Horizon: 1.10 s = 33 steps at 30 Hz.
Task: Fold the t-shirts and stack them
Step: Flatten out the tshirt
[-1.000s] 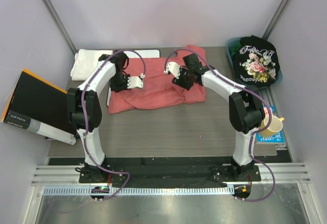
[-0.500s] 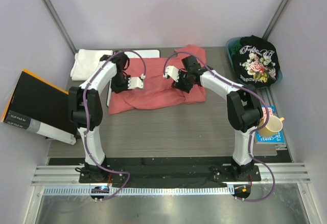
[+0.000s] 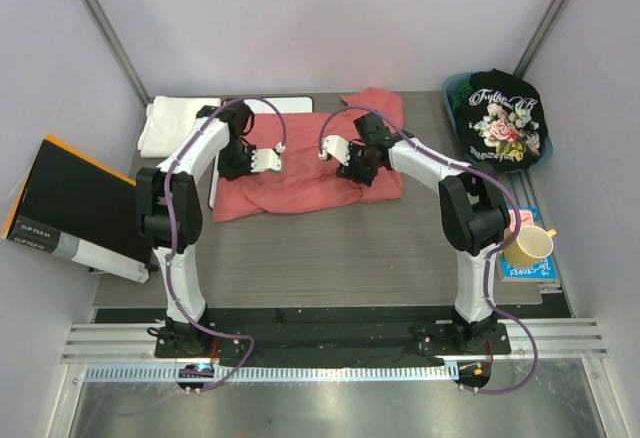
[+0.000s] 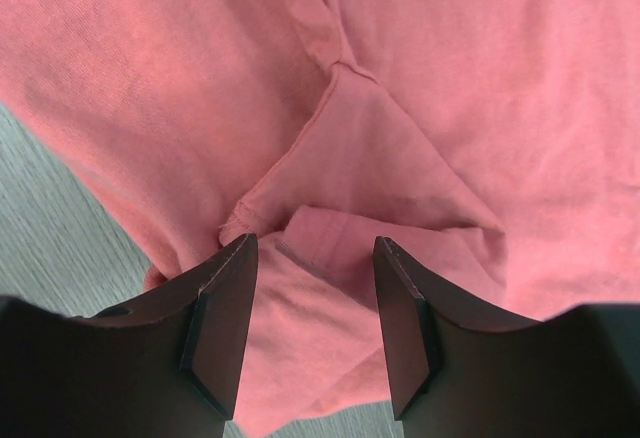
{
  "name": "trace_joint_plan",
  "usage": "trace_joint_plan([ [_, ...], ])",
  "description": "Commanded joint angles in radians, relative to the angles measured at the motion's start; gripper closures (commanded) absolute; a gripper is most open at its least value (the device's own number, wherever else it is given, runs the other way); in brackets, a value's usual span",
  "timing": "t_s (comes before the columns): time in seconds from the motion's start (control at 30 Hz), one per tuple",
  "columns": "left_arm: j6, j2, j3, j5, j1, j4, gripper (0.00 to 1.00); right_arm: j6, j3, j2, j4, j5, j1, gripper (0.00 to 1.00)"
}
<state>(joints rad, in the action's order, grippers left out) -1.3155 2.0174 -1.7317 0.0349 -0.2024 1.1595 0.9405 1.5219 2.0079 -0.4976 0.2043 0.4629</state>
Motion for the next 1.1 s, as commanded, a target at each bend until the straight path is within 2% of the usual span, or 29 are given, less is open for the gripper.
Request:
trace_joint_plan([
  [0.0, 0.009, 0.009, -0.035, 0.010, 0.001, -0.003, 1.00, 0.011, 0.032, 0.018, 0.008, 0.004, 0.006, 0.44],
  [0.1, 0.009, 0.010, -0.039, 0.013, 0.003, -0.003, 1.00, 0.003, 0.040, 0.031, 0.017, -0.003, 0.006, 0.46],
  [0.2, 0.010, 0.012, -0.039, 0.016, 0.001, -0.004, 1.00, -0.005, 0.044, 0.037, 0.036, -0.020, 0.006, 0.55],
  [0.23, 0.010, 0.012, -0.039, 0.016, 0.003, -0.004, 1.00, -0.006, 0.047, 0.037, 0.042, -0.026, 0.006, 0.63],
  [0.3, 0.012, 0.015, -0.037, 0.017, 0.001, -0.006, 1.00, -0.009, 0.052, 0.035, 0.048, -0.032, 0.006, 0.73],
  [0.33, 0.012, 0.015, -0.037, 0.020, 0.000, -0.004, 1.00, -0.011, 0.053, 0.034, 0.053, -0.036, 0.006, 0.84],
  [0.37, 0.013, 0.015, -0.040, 0.023, 0.000, -0.004, 1.00, -0.014, 0.055, 0.028, 0.062, -0.040, 0.005, 0.90],
  [0.43, 0.016, 0.015, -0.042, 0.025, 0.001, -0.003, 1.00, -0.014, 0.054, 0.019, 0.076, -0.052, 0.006, 0.99],
  [0.83, 0.053, -0.012, -0.054, 0.023, 0.000, -0.061, 1.00, 0.008, 0.118, -0.144, 0.146, -0.163, -0.001, 0.99],
  [0.93, 0.112, -0.008, -0.097, 0.023, 0.000, -0.113, 1.00, -0.002, 0.124, -0.170, 0.250, -0.260, -0.007, 0.99],
  [1.07, 0.205, -0.008, -0.158, -0.007, 0.000, -0.211, 1.00, 0.017, 0.090, -0.190, 0.488, -0.396, -0.036, 0.99],
])
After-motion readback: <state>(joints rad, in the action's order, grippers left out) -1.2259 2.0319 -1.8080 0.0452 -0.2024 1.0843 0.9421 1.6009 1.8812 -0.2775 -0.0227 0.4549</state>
